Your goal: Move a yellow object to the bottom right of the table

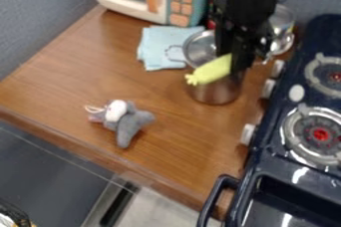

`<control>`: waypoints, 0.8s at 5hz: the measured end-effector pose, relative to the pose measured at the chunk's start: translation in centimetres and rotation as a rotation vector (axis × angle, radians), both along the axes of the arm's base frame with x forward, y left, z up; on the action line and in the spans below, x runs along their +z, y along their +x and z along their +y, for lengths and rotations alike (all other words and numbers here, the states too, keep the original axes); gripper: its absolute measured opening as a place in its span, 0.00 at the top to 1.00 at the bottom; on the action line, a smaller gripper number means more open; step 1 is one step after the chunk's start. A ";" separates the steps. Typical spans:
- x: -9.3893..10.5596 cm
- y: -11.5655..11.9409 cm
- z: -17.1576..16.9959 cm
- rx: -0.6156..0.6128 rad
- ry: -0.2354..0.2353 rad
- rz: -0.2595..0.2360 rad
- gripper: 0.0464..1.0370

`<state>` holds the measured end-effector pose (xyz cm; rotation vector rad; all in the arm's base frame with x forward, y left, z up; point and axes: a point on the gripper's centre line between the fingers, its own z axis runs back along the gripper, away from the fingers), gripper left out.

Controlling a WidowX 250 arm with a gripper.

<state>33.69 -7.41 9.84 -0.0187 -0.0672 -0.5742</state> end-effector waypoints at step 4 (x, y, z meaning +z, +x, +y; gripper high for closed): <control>-2.2 -0.2 2.0 0.082 0.016 0.070 0.69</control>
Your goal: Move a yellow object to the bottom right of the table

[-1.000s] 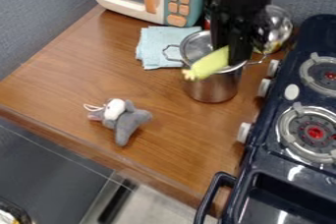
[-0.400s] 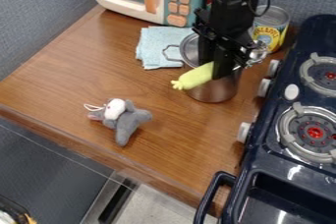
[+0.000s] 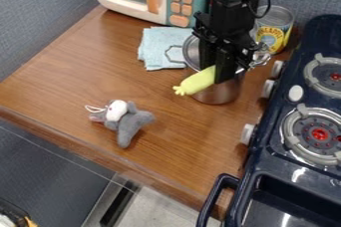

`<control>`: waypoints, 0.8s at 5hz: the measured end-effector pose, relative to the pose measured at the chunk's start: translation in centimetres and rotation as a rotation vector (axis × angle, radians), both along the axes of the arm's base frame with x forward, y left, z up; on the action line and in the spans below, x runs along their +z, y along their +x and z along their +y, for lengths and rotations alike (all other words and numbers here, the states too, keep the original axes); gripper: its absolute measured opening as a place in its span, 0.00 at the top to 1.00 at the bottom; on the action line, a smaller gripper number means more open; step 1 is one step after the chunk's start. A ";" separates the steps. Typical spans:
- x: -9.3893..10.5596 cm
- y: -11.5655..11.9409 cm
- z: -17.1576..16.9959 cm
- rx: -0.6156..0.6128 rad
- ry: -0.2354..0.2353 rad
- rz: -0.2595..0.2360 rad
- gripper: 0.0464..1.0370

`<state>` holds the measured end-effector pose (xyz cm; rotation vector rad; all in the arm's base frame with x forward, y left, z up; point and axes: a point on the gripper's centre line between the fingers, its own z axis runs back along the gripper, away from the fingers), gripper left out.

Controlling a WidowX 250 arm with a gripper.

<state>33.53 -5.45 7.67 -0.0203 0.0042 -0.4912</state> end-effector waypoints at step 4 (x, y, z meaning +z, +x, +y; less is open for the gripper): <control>0.1 -0.5 -0.6 -0.014 -0.005 -0.015 0.69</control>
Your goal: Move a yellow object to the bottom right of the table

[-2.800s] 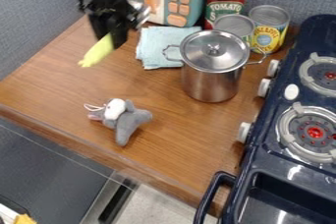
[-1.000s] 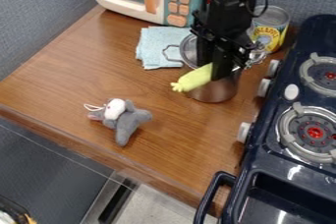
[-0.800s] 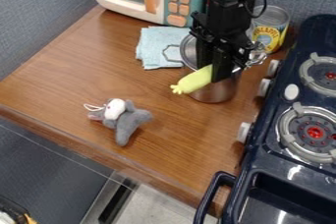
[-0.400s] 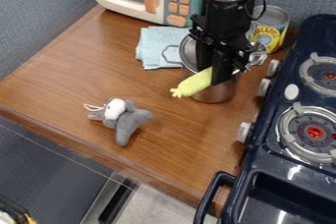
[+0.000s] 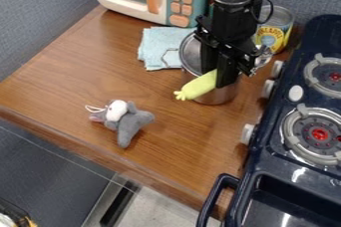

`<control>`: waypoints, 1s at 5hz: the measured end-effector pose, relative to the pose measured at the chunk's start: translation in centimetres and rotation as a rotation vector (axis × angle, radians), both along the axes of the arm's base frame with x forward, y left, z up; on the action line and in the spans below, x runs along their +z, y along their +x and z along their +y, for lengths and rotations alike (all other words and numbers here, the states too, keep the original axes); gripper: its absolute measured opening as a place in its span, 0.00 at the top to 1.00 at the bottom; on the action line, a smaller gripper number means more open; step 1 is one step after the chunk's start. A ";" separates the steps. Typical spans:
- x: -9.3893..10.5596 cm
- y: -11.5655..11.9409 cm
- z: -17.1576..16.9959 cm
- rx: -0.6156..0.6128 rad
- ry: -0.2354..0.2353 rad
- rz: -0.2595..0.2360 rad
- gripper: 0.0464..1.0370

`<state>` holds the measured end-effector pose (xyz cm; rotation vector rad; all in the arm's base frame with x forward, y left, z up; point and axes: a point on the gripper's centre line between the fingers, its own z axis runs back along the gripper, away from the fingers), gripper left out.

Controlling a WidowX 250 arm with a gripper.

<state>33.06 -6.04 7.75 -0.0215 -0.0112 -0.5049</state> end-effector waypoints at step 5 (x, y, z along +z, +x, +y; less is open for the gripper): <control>3.4 -1.8 -0.4 -0.012 -0.057 -0.050 0.69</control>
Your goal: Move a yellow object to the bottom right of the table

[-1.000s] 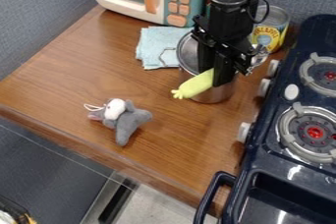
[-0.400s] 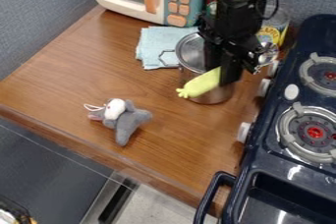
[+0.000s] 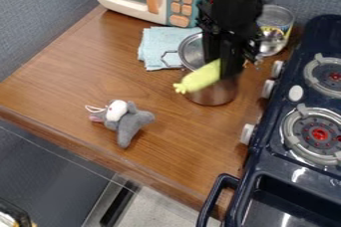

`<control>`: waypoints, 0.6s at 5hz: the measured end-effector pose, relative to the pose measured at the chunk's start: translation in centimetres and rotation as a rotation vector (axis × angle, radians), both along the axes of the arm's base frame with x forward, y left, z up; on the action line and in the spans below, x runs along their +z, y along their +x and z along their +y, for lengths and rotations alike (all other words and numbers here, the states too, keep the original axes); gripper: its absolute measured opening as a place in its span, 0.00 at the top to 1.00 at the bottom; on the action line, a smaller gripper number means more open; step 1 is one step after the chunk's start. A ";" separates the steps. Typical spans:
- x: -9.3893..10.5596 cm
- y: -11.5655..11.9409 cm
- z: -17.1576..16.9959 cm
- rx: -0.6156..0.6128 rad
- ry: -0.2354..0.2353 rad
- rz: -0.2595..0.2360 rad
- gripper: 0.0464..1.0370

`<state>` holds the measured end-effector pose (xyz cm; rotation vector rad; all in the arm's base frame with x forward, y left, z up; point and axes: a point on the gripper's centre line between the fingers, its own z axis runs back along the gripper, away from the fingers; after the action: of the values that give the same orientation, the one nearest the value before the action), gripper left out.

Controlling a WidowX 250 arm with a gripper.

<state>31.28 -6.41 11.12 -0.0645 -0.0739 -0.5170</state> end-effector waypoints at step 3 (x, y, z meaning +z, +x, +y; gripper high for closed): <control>-3.4 0.3 2.3 0.110 0.072 0.193 0.69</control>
<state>31.58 -4.14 7.71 -0.0392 0.1298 -0.4015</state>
